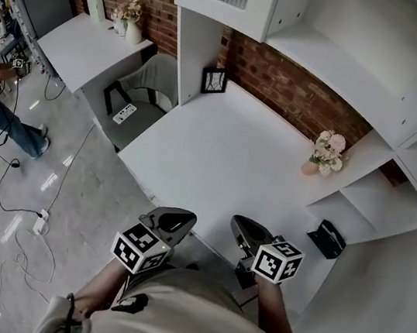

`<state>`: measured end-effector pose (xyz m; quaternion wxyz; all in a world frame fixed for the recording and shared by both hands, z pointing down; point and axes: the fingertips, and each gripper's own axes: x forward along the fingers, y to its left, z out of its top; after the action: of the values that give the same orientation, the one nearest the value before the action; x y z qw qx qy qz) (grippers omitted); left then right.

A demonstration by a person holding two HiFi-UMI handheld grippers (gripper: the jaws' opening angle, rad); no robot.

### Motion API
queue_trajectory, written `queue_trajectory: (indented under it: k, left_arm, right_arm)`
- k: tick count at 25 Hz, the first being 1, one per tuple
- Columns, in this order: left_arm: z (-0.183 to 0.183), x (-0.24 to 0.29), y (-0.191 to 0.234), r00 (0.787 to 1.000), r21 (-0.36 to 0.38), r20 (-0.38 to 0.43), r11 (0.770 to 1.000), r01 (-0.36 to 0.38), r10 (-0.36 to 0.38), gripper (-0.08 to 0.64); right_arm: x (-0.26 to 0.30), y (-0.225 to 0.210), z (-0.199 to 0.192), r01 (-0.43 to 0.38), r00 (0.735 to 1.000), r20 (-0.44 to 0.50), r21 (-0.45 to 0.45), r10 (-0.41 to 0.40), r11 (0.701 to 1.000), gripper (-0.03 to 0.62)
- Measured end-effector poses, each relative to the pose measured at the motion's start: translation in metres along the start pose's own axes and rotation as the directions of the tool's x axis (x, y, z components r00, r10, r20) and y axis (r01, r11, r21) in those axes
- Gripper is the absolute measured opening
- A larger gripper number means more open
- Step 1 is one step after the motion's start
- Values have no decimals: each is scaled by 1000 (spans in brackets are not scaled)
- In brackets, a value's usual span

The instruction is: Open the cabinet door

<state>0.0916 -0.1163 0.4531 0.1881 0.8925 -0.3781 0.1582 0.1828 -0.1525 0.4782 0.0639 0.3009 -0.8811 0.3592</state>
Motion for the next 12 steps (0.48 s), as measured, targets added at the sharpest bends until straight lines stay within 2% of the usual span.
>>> queue_trajectory:
  k: [5, 12]
  left_arm:
    - [4, -7, 30, 1000, -7, 23, 1000, 2, -2, 15]
    - [15, -23, 80, 999, -5, 35, 1000, 10, -9, 15]
  right_arm:
    - [24, 2, 32, 8, 1000, 24, -71, -6, 997, 28]
    - [63, 22, 130, 36, 992, 129, -240, -5, 970, 28]
